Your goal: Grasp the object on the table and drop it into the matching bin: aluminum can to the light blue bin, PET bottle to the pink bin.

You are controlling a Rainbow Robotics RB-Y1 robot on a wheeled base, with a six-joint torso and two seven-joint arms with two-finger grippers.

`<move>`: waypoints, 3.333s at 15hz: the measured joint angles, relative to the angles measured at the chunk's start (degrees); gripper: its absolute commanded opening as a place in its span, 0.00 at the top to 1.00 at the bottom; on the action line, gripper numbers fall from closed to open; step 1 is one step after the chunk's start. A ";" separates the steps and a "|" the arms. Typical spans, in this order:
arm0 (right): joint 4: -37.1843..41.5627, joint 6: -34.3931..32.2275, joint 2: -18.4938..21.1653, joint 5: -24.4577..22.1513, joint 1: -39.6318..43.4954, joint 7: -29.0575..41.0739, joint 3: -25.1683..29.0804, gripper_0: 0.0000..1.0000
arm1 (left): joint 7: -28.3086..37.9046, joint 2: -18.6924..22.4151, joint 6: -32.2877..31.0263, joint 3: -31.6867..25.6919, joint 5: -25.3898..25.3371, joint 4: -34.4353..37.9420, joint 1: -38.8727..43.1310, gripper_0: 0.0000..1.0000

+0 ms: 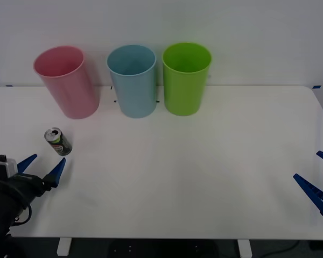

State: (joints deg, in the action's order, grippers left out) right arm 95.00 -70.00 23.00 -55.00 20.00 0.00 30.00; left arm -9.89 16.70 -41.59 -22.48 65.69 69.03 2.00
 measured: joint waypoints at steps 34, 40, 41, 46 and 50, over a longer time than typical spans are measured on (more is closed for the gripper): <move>0.00 0.00 0.00 0.00 0.00 -0.01 0.00 0.00 | -3.00 0.09 10.12 5.09 -1.26 -13.59 -15.45 1.00; 0.00 0.00 0.00 0.00 0.00 0.00 0.00 0.00 | -2.93 0.09 10.12 5.09 -1.44 -13.59 -15.67 1.00; 0.00 0.00 0.00 0.00 0.00 -0.01 0.00 0.00 | -2.94 0.09 10.12 5.11 -1.38 -13.59 -15.87 1.00; 0.00 0.00 0.00 0.00 0.00 0.00 0.00 0.00 | -3.03 0.17 9.14 6.09 -0.19 -13.22 -17.39 1.00; 0.00 0.00 0.00 0.00 0.00 -0.01 0.00 0.00 | -2.41 0.30 6.69 7.10 -1.40 -10.67 -17.26 1.00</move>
State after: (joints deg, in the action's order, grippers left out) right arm 95.00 -70.00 23.00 -55.00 20.00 -0.01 30.00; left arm -12.30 17.00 -34.90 -15.39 64.30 58.36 -15.26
